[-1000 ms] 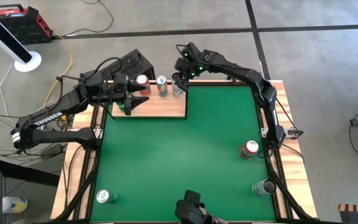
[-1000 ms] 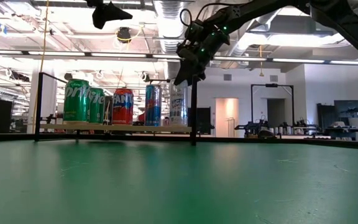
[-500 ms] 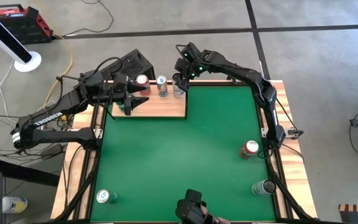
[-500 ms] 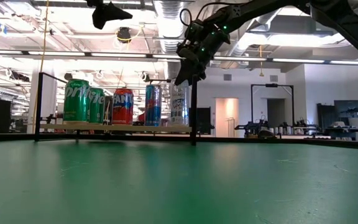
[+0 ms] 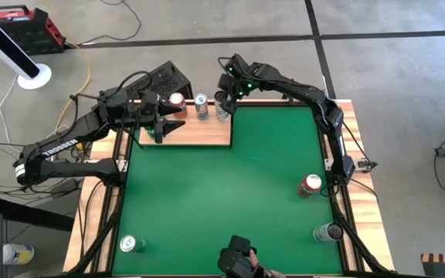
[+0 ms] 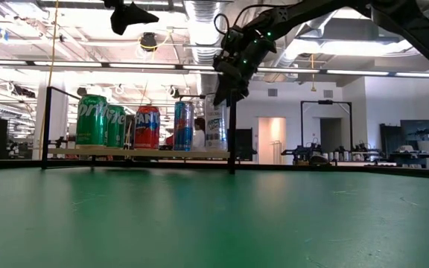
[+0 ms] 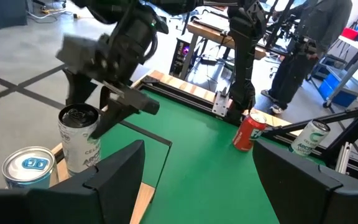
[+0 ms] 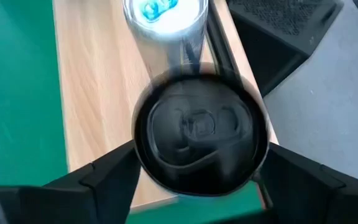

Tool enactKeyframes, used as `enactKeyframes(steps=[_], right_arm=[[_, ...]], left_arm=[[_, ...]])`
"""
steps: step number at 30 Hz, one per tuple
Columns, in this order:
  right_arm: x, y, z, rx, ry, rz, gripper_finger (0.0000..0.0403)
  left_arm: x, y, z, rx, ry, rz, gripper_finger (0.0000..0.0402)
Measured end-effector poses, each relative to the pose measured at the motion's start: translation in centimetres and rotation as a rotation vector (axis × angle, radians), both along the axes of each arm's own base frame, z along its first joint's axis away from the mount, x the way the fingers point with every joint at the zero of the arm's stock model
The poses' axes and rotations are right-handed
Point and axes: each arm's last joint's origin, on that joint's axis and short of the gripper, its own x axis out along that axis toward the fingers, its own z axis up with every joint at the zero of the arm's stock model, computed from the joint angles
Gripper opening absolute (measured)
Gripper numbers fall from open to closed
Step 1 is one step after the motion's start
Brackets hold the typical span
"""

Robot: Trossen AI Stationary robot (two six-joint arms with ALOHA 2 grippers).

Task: Place canned beverage on shelf
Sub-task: Put the left white and blue soda can on the shelf, then put the white and blue soda can on the shelf aligned with the other white and blue soda can

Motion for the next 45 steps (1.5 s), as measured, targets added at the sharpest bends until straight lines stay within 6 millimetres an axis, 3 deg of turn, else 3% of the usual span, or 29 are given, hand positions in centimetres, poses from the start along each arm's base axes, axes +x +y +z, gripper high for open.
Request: enactKeyframes(steps=[5,12,32,39,45], right_arm=[[0.0,0.0,-0.1,-0.006,0.004,0.009,0.0359],[0.0,0.0,-0.1,-0.008,0.003,0.01,0.0362],[-2.3,1.2,3.8,-0.042,0.03,-0.017,0.0363],[-3.2,3.9,5.5,0.102,0.029,0.022,0.0363],[-4.0,9.2,7.4,0.228,0.107,0.058,0.0362]], left_arm=[[0.0,0.0,0.0,0.002,0.0,-0.001,0.0283],[0.0,0.0,0.0,0.0,-0.001,-0.016,0.0283],[0.0,-0.1,0.0,-0.004,-0.002,-0.043,0.0283],[0.0,-0.2,0.0,0.019,0.002,-0.058,0.0283],[0.1,-0.3,-0.1,0.044,0.02,-0.101,0.0283]])
